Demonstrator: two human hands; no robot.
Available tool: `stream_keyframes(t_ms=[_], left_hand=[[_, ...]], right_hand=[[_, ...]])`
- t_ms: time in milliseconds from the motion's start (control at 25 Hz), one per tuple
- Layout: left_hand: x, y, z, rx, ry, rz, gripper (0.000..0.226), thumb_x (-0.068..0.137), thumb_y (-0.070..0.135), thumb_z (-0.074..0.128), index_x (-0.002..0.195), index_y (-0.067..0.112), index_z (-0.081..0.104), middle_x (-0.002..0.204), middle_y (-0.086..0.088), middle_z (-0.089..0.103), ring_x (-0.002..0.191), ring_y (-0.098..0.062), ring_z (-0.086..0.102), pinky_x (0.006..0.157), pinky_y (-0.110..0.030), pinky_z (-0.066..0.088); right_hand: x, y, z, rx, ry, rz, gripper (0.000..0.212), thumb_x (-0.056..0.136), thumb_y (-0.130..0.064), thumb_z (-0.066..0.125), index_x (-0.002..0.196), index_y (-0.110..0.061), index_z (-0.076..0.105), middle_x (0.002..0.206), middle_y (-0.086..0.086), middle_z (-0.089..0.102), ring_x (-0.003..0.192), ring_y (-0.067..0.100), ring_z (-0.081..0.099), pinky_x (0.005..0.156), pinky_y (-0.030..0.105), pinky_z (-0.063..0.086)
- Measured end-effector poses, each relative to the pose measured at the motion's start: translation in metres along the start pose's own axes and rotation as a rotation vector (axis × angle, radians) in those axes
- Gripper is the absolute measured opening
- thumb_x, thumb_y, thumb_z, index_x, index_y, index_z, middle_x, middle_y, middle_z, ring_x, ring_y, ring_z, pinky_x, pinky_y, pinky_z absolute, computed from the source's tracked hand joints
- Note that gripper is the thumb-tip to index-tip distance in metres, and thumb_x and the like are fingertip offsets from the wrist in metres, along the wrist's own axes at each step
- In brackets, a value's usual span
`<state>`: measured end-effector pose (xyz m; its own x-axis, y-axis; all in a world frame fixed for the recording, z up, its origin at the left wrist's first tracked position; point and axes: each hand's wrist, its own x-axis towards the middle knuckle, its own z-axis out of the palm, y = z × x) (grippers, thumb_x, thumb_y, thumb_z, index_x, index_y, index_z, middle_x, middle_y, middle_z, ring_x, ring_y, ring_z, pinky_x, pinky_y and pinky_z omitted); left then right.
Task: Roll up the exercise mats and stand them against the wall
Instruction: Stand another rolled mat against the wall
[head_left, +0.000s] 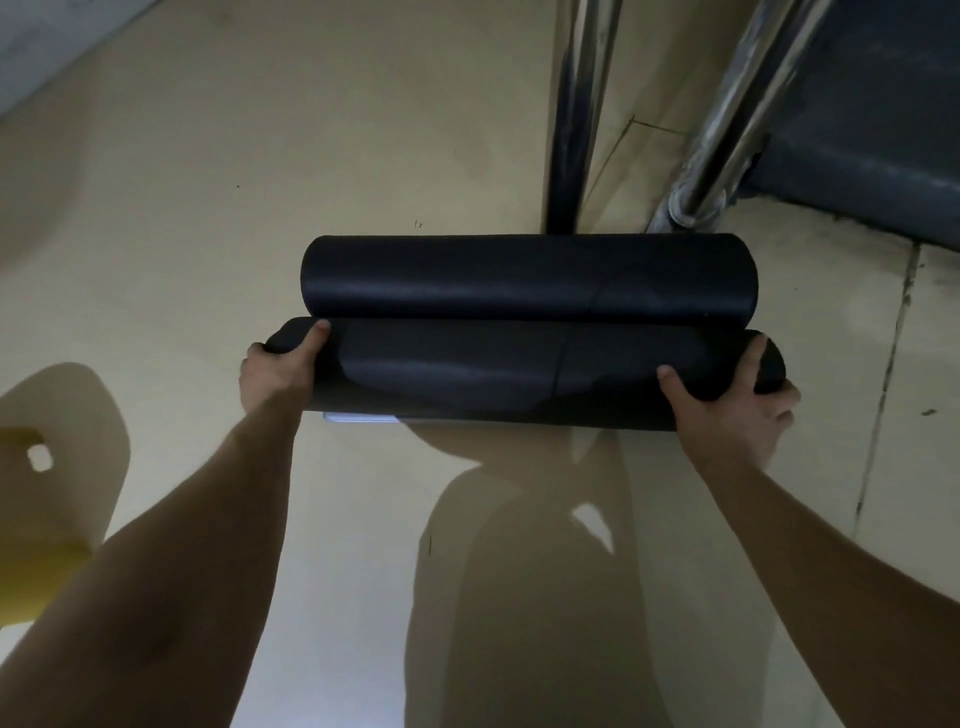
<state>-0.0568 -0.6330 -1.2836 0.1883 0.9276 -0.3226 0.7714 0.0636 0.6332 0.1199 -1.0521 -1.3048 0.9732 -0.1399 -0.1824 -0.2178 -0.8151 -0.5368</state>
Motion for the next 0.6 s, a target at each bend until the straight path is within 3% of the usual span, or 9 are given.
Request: stream_keyframes(t_ms=[120,240,280,360,400,440,520,600], left_hand=[[-0.008,-0.002,0.009,0.005,0.023,0.019,0.097,0.061,0.08,0.074,0.13,0.013,0.056,0.124,-0.01,0.065,0.115,-0.036,0.061,0.097,-0.045,0.051],[-0.005,-0.004,0.011,0.103,-0.034,0.048,0.097,0.067,0.071,0.078,0.135,0.009,0.049,0.134,-0.014,0.061,0.123,-0.038,0.057,0.096,-0.044,0.046],[-0.006,-0.001,0.009,0.157,-0.007,0.105,0.096,0.072,0.065,0.078,0.141,0.008,0.044,0.142,-0.016,0.054,0.13,-0.039,0.051,0.102,-0.046,0.043],[-0.018,0.015,0.012,0.349,0.09,0.48,0.084,0.082,0.051,0.074,0.149,0.017,0.038,0.153,-0.016,0.042,0.14,-0.04,0.039,0.113,-0.051,0.034],[-0.03,0.03,0.017,0.429,0.045,0.722,0.075,0.084,0.049,0.069,0.148,0.023,0.041,0.152,-0.013,0.043,0.139,-0.038,0.04,0.115,-0.052,0.031],[-0.044,0.045,0.026,0.509,-0.107,0.915,0.073,0.083,0.054,0.066,0.147,0.028,0.044,0.151,-0.009,0.047,0.138,-0.035,0.042,0.117,-0.051,0.029],[-0.071,0.066,0.053,0.755,-0.483,1.011,0.096,0.073,0.073,0.068,0.153,0.035,0.033,0.158,-0.002,0.04,0.144,-0.029,0.035,0.122,-0.051,0.019],[-0.082,0.071,0.075,0.98,-0.559,1.005,0.121,0.06,0.083,0.071,0.158,0.036,0.017,0.163,-0.002,0.029,0.147,-0.03,0.029,0.123,-0.053,0.016]], right_hand=[[0.007,-0.008,0.008,-0.075,0.042,-0.024,0.123,0.067,-0.091,0.063,0.161,-0.037,0.005,0.158,0.03,0.016,0.137,0.056,0.028,0.115,0.066,0.031],[0.01,-0.006,0.011,-0.125,0.051,-0.051,0.133,0.059,-0.092,0.065,0.162,-0.033,0.004,0.16,0.031,0.014,0.141,0.055,0.026,0.116,0.065,0.03],[0.008,-0.007,0.01,-0.116,0.046,-0.041,0.136,0.058,-0.092,0.066,0.163,-0.031,0.004,0.161,0.029,0.014,0.142,0.054,0.025,0.116,0.065,0.03],[0.002,-0.011,0.008,-0.063,0.08,0.062,0.144,0.056,-0.091,0.07,0.163,-0.026,-0.001,0.165,0.026,0.011,0.148,0.051,0.023,0.115,0.066,0.032],[-0.005,-0.016,0.01,0.002,0.09,0.174,0.148,0.056,-0.089,0.072,0.163,-0.022,-0.005,0.167,0.024,0.01,0.15,0.05,0.022,0.115,0.066,0.033],[-0.016,-0.02,0.013,0.087,0.082,0.301,0.15,0.058,-0.088,0.074,0.163,-0.018,-0.007,0.167,0.024,0.012,0.149,0.05,0.025,0.115,0.065,0.035],[-0.037,-0.024,0.037,0.333,-0.048,0.437,0.143,0.066,-0.085,0.073,0.164,-0.009,0.0,0.165,0.021,0.026,0.145,0.046,0.037,0.116,0.057,0.039],[-0.056,-0.025,0.07,0.528,-0.285,0.459,0.146,0.06,-0.091,0.072,0.164,-0.009,0.01,0.163,0.013,0.036,0.143,0.039,0.045,0.117,0.052,0.041]])
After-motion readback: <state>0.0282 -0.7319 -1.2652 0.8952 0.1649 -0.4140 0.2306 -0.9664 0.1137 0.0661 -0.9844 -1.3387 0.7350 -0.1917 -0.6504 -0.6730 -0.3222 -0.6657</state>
